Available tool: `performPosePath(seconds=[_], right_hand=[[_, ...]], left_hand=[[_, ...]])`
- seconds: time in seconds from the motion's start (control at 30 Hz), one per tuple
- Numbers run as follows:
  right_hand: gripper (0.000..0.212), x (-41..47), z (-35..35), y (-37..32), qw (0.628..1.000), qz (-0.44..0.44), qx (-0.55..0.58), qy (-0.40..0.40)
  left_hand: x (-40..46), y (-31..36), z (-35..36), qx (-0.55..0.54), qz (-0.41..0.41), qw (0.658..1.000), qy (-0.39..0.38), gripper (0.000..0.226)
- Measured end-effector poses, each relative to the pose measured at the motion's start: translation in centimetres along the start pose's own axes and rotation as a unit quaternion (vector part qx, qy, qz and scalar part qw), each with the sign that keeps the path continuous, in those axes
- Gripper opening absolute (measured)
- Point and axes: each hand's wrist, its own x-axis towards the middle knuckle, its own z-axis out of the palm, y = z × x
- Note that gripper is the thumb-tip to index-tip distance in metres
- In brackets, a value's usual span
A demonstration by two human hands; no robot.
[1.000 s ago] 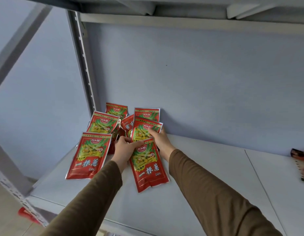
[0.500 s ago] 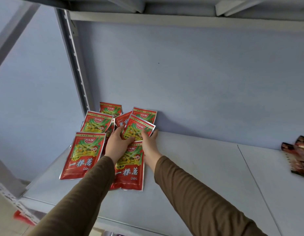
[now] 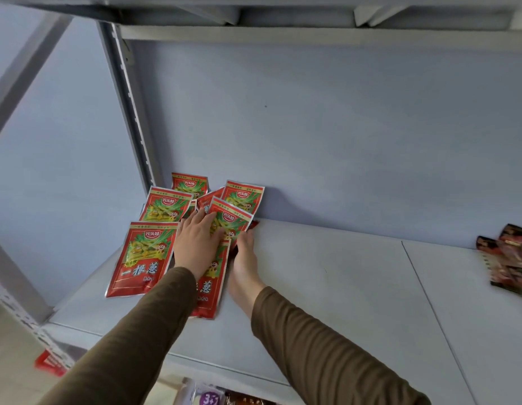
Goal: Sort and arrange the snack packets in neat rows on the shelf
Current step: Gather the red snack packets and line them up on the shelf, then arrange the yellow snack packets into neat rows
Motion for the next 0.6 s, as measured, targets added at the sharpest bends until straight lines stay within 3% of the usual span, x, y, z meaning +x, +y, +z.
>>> performPosePath(seconds=[0.13, 0.23, 0.33, 0.43, 0.6], right_hand=[[0.041, -1.0, -2.2, -1.8, 0.997, -0.050, -0.051, 0.012], [0.051, -1.4, -4.8, -3.7, 0.981, -0.089, -0.168, 0.032], [0.054, -1.9, -8.4, -6.0, 0.920, -0.178, -0.345, 0.060], [0.047, -3.2, -12.9, -8.9, 0.825, -0.244, -0.502, 0.083], [0.046, -5.8, -21.4, -12.9, 0.725, -0.250, -0.630, 0.125]], left_hand=[[-1.2, 0.8, -0.8, -0.024, 0.017, 1.000, -0.004, 0.053], [-1.9, 2.5, -0.7, -0.033, 0.048, 0.998, -0.018, 0.053], [-2.1, 5.3, -0.3, -0.028, 0.090, 0.995, -0.027, 0.053], [-2.6, 8.9, 0.9, -0.026, 0.124, 0.991, -0.038, 0.053], [-4.5, 16.2, 4.2, -0.033, 0.160, 0.983, -0.080, 0.053]])
